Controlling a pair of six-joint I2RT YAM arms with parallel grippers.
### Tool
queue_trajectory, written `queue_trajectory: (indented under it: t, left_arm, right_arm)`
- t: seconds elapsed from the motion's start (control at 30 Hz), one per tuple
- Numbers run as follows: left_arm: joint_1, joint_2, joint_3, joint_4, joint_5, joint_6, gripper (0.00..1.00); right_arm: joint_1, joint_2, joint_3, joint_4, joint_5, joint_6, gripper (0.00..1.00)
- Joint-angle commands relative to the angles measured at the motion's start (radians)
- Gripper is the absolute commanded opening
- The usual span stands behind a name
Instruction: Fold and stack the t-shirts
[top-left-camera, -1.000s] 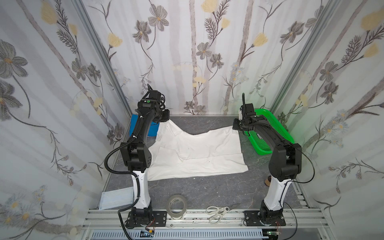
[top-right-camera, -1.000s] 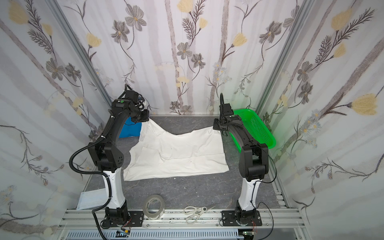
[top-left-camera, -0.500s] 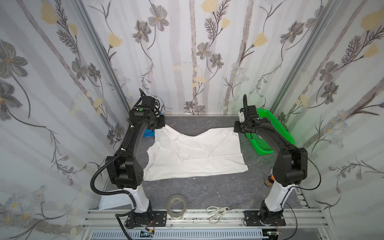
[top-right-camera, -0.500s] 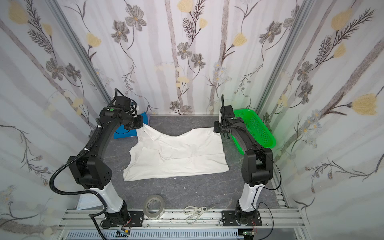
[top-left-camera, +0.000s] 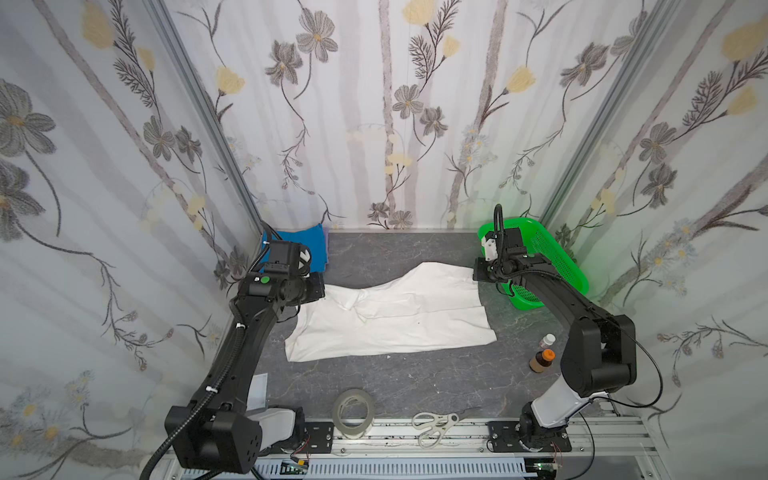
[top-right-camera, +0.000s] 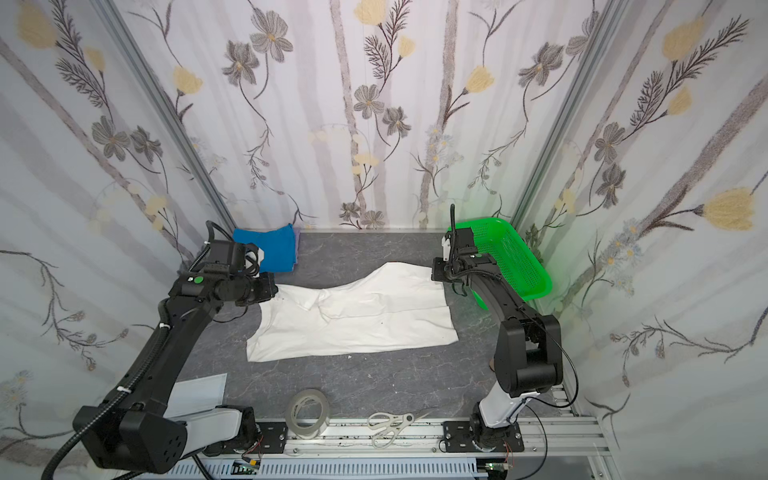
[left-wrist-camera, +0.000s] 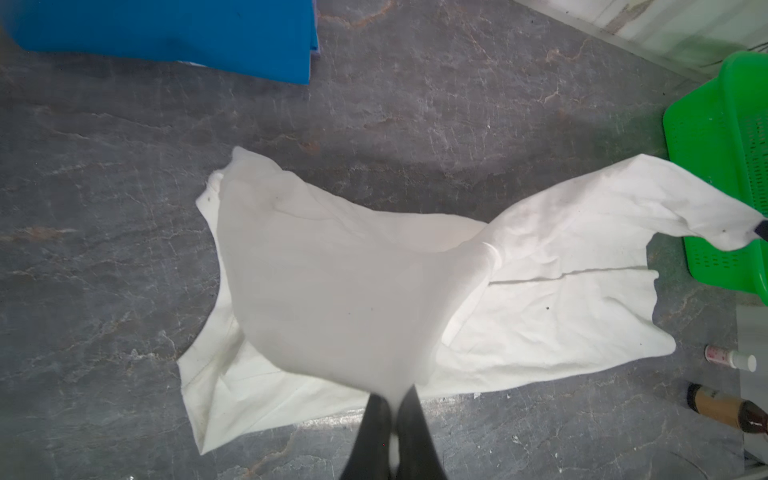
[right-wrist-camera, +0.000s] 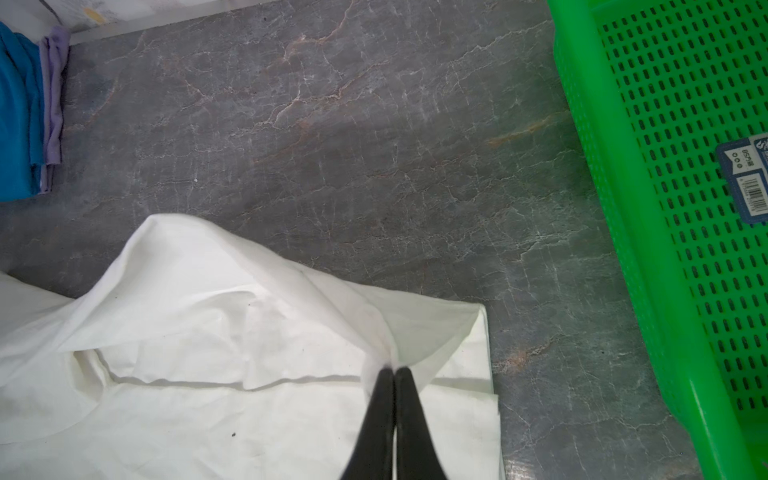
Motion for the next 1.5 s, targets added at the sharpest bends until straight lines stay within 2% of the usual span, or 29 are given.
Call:
queue_trajectory:
  t: [0.0, 0.2, 0.3, 0.4, 0.57, 0.77, 1.0, 1.13, 1.2, 1.47]
  left_arm:
    - [-0.051, -0.057, -0.089, 0.049, -0.001, -0.066, 0.04]
    - [-0.062, -0.09, -0.23, 0.117, -0.042, -0.157, 0.04]
    - [-0.06, -0.104, -0.253, 0.11, -0.107, -0.2, 0.04]
    - [-0.055, -0.12, -0.279, 0.127, -0.077, -0.199, 0.04]
    - [-0.059, -0.141, -0.287, 0.114, -0.018, -0.192, 0.05]
    - [-0.056, -0.24, -0.267, 0.026, -0.064, -0.192, 0.05]
    - [-0.047, -0.303, -0.264, -0.046, -0.113, -0.207, 0.05]
    - [-0.044, -0.291, -0.258, -0.042, -0.064, -0.197, 0.05]
    - [-0.045, -0.278, -0.265, -0.037, -0.035, -0.196, 0.05]
    - [-0.045, -0.315, -0.293, -0.036, -0.047, -0.234, 0.06]
  right_arm:
    - [-0.008, 0.002, 0.018, 0.042, 0.007, 0.009, 0.0]
    - [-0.017, -0.003, 0.038, -0.008, -0.012, -0.006, 0.0]
    - [-0.017, -0.056, -0.054, 0.031, -0.007, -0.01, 0.0]
    - [-0.018, -0.099, -0.139, 0.075, -0.007, -0.007, 0.0]
    - [-0.017, -0.13, -0.236, 0.142, -0.012, 0.029, 0.0]
    - [-0.017, -0.209, -0.306, 0.201, 0.06, 0.032, 0.0]
    - [0.006, -0.272, -0.383, 0.251, 0.088, 0.041, 0.0]
    - [0.015, -0.301, -0.439, 0.288, 0.11, 0.052, 0.0]
    - [0.016, -0.293, -0.44, 0.291, 0.123, 0.051, 0.0]
    - [0.023, -0.269, -0.405, 0.274, 0.174, 0.042, 0.0]
